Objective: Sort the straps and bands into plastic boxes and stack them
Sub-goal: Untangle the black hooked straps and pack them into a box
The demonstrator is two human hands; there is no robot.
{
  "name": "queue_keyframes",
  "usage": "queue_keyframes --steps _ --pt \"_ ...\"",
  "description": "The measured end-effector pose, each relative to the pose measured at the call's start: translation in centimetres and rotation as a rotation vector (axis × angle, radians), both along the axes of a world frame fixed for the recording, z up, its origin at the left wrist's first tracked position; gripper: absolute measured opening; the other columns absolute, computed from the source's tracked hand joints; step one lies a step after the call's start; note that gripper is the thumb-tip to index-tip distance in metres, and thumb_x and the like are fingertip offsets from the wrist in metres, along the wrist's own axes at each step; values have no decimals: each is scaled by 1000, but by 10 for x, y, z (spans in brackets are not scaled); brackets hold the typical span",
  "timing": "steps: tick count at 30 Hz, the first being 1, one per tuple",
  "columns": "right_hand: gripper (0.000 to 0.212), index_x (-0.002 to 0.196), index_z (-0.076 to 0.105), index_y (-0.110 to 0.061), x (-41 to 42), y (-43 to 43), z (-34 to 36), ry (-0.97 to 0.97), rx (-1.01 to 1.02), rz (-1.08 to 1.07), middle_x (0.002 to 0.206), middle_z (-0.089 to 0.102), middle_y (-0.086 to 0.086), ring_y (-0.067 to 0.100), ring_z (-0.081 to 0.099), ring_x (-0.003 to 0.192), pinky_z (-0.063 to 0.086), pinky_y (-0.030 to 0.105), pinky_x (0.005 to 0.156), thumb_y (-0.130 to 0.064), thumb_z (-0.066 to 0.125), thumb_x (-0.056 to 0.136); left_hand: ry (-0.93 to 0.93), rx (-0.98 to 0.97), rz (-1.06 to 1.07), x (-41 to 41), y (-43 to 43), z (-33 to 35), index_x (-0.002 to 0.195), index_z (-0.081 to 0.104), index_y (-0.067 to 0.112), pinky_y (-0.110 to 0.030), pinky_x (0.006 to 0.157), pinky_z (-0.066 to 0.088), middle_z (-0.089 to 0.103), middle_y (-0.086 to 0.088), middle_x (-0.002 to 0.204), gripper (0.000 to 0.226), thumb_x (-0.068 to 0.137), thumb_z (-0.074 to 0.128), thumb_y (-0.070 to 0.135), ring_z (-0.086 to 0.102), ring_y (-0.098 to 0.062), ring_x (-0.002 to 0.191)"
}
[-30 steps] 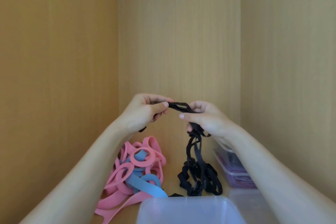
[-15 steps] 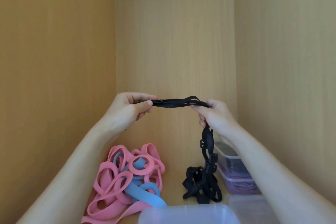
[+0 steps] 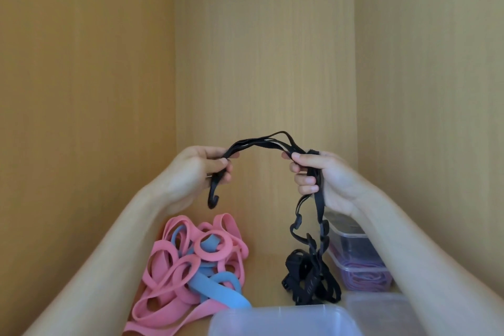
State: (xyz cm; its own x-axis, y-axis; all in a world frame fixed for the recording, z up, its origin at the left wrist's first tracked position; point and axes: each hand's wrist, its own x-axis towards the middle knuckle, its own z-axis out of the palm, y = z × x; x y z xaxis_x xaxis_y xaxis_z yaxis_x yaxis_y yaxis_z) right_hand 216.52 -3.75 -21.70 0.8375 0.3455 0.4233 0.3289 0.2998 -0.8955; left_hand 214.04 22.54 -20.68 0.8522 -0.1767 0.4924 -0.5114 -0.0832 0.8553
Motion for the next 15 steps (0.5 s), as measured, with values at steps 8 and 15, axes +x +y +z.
queue_keyframes --steps 8,15 --pt "16 96 60 -3 1 -5 2 -45 -5 13 81 54 3 7 33 49 24 18 43 10 55 89 -211 397 568 -3 -2 -7 86 75 24 -28 79 54 75 5 84 13 85 79 12 71 -15 86" --pt "48 127 62 -1 -8 -3 6 -77 -44 151 94 66 6 8 31 49 29 19 43 -22 67 84 -233 178 749 0 0 -5 77 71 24 -21 60 42 71 7 75 18 77 88 17 66 -9 74"
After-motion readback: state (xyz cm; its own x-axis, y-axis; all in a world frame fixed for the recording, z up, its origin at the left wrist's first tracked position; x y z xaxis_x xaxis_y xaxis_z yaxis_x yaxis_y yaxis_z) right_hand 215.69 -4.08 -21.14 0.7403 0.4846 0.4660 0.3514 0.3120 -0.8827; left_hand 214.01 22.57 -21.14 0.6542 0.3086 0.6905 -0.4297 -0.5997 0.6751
